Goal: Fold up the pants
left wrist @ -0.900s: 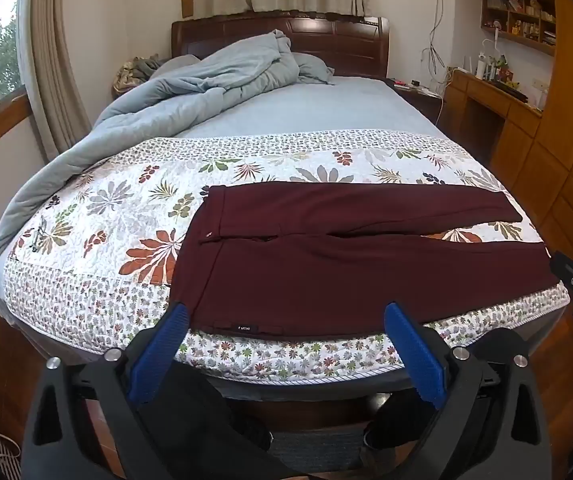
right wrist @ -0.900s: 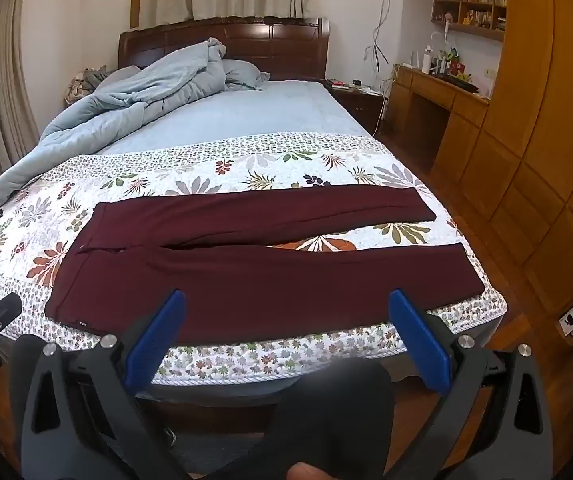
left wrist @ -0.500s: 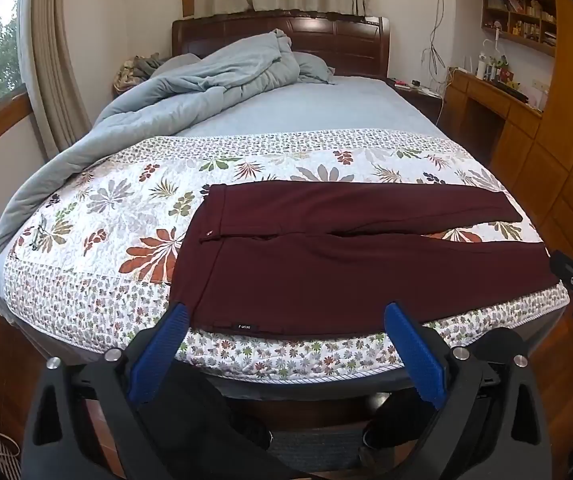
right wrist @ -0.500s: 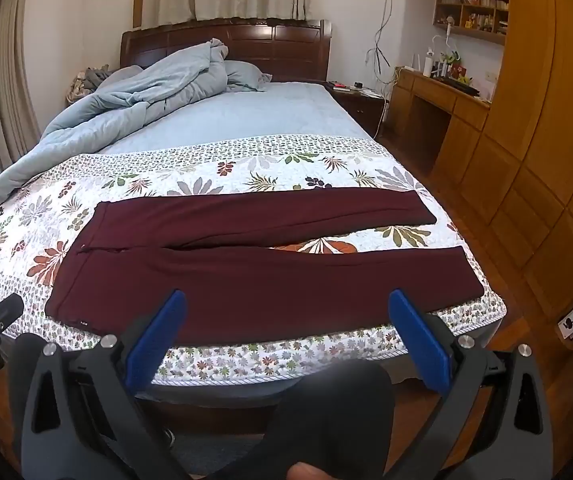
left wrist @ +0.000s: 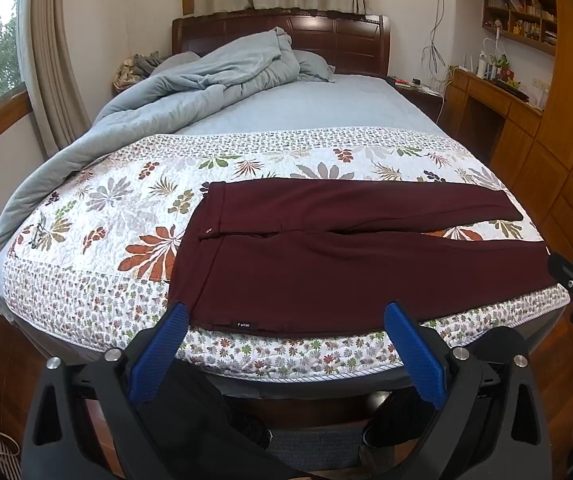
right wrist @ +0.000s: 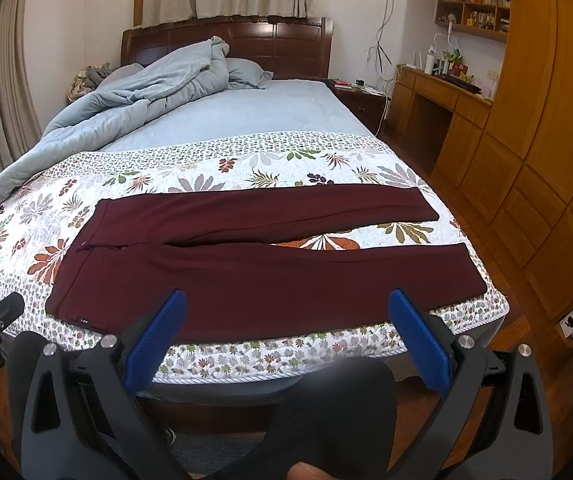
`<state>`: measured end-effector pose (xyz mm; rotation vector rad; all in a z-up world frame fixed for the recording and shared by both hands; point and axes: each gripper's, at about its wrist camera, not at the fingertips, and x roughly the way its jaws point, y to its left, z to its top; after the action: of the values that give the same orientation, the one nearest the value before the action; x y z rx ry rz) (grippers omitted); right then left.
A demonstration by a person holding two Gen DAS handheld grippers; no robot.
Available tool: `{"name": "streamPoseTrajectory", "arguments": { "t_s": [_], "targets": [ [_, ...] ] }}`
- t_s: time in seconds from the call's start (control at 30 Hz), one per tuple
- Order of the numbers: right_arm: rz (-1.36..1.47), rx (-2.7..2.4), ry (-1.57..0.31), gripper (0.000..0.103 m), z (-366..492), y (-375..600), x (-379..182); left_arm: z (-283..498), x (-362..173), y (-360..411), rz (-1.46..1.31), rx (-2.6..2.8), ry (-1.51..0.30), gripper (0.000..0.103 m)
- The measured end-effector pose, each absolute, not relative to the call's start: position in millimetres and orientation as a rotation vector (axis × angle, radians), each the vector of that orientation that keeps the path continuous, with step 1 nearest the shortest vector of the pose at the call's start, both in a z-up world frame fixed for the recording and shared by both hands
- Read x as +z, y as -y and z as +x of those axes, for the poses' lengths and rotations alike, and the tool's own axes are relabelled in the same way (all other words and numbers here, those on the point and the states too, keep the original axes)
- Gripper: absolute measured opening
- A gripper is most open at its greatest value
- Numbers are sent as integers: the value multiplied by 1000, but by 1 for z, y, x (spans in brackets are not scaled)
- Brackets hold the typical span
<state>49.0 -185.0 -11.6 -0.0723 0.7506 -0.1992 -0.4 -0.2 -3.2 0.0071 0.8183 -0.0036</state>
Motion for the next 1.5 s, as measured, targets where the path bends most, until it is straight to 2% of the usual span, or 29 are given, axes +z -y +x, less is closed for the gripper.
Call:
{"name": "streamPoseTrajectory", "arguments": {
  "t_s": [1.5],
  "targets": [
    [-56,-207,-778,101,50,189,-24,1,-5,-3,2,1,-825,99]
  ]
}}
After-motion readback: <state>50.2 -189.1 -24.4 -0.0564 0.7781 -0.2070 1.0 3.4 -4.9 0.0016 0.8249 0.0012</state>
